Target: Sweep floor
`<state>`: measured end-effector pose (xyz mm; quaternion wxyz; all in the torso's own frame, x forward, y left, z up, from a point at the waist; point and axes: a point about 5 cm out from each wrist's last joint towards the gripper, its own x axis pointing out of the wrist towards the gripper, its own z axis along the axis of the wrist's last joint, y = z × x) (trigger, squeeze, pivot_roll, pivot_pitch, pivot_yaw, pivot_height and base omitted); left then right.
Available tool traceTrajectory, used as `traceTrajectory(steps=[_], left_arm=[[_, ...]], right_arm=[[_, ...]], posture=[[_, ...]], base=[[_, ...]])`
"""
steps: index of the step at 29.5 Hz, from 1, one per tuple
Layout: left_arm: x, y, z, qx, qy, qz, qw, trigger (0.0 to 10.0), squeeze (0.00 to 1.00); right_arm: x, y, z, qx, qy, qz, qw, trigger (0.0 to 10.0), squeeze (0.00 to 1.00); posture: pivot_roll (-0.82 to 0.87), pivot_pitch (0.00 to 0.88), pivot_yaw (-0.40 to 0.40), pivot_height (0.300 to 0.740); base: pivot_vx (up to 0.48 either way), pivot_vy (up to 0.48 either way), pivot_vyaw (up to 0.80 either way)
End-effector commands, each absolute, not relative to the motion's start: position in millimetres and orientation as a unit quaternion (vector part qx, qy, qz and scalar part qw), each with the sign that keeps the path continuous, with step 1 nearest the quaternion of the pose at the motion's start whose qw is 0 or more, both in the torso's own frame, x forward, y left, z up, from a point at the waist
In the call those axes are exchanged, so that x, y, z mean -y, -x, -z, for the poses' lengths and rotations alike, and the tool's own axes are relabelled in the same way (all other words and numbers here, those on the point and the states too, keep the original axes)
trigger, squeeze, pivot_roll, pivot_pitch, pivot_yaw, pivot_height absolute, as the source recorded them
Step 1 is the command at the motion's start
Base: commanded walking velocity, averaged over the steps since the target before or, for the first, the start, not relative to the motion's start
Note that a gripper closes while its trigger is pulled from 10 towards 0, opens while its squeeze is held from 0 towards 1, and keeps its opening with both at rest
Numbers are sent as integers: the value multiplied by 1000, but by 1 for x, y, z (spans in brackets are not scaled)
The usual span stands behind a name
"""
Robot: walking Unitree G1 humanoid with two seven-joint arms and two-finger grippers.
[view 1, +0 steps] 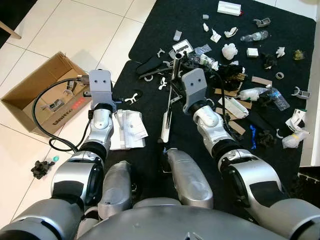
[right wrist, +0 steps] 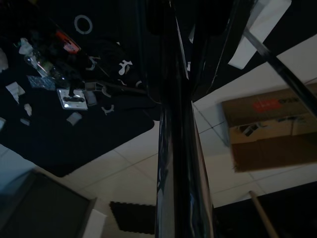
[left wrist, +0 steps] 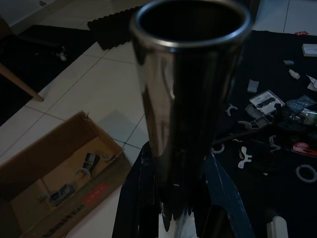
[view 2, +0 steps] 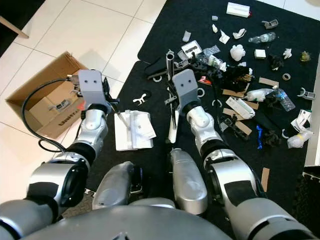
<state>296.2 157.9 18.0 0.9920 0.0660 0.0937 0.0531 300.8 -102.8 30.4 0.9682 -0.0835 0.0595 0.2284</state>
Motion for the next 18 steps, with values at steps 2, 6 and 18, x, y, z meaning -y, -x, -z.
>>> traceTrajectory(steps=[2,6,18], left_arm=[[-176,-282,-1,-139,-105,-69,982,10000,0],[-176,-282,-1,-140,-104,-71,982,10000,0],[-172,-282,-1,-141,-101,-70,982,10000,0]], right_arm=[[102,-297,-25,-72,94,-250,961,10000,0],[93,-295,-24,-77,88,-282,952,10000,0],[60,-287,-23,-96,47,-352,930,10000,0]], posture=[[-11,71,20,740],[-10,74,16,740],[-9,80,9,740]], base=[[0,0,0],[0,0,0],[0,0,0]])
